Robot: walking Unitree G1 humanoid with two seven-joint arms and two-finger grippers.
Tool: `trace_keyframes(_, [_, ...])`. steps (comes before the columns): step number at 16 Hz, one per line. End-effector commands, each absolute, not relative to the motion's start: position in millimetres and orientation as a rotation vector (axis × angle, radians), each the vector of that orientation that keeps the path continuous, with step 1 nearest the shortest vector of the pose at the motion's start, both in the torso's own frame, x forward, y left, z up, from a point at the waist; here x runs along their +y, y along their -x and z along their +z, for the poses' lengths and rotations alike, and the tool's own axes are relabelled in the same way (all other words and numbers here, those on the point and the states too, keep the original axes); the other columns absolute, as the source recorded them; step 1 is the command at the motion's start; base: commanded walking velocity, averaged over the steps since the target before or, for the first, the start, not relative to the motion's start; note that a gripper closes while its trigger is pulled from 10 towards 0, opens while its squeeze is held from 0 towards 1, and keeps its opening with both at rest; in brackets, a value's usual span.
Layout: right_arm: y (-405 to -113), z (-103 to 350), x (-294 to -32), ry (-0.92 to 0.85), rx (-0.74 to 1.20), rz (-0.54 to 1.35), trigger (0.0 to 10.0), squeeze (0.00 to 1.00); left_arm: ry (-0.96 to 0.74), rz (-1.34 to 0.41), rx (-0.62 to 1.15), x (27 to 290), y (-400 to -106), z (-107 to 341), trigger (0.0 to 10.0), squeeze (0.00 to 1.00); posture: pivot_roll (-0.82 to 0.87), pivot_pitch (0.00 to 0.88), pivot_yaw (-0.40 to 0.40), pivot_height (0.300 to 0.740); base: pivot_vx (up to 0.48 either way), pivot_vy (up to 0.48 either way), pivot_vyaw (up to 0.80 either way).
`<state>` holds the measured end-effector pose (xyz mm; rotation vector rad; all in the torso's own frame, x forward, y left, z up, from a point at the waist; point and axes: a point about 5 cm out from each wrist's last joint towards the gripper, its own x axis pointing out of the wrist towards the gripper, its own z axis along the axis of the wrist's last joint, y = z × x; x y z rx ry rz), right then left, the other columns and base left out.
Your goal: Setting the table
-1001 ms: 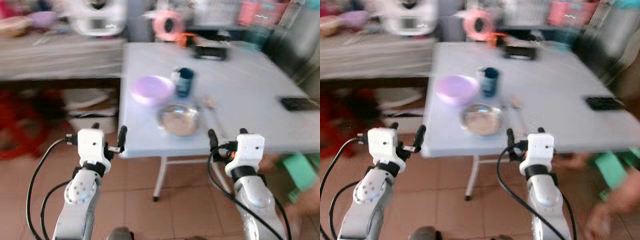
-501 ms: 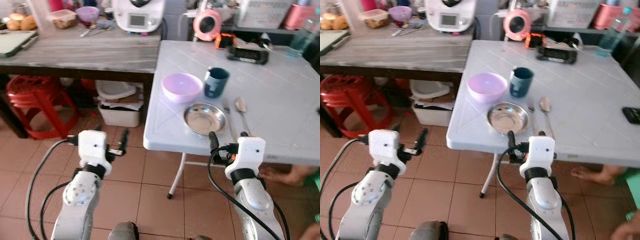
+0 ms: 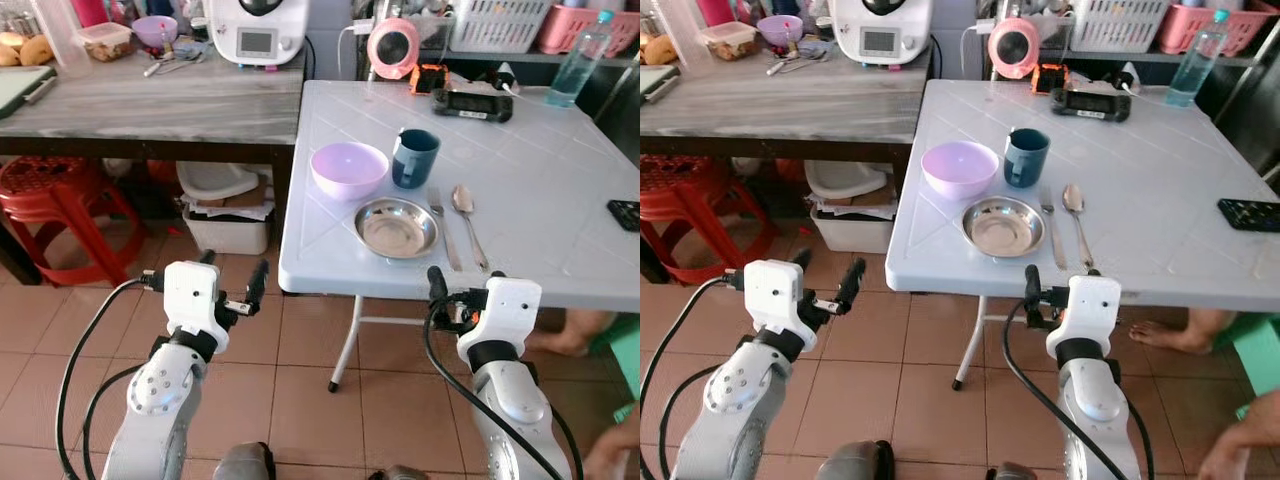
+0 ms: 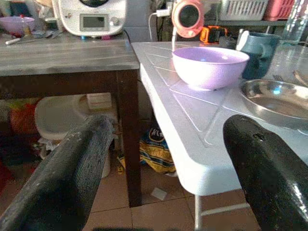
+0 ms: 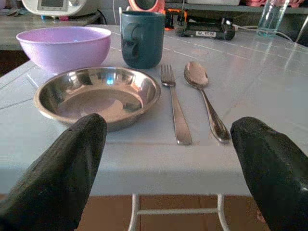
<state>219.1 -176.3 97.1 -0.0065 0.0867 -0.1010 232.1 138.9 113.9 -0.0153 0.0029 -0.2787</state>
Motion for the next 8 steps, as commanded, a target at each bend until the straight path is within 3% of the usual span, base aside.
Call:
trace_keyframes(1, [-222.2,104.7,-176.1,0.007,0.059,-0.098,10.0,0.00,0.019,-0.287,-0.003,139.0,-229.7,115.8,10.0,0.00,0.03,0.034,0.006,0.740,0.315,0.000,0.00])
trace_keyframes(8, [-225.7,106.9,-175.2,0.009,0.050,-0.083,10.0,0.00,0.027,-0.297,-0.009,137.1,-231.9,116.1,10.0,0.00,0.02,0.023,0.004,0.740,0.341,0.000,0.00])
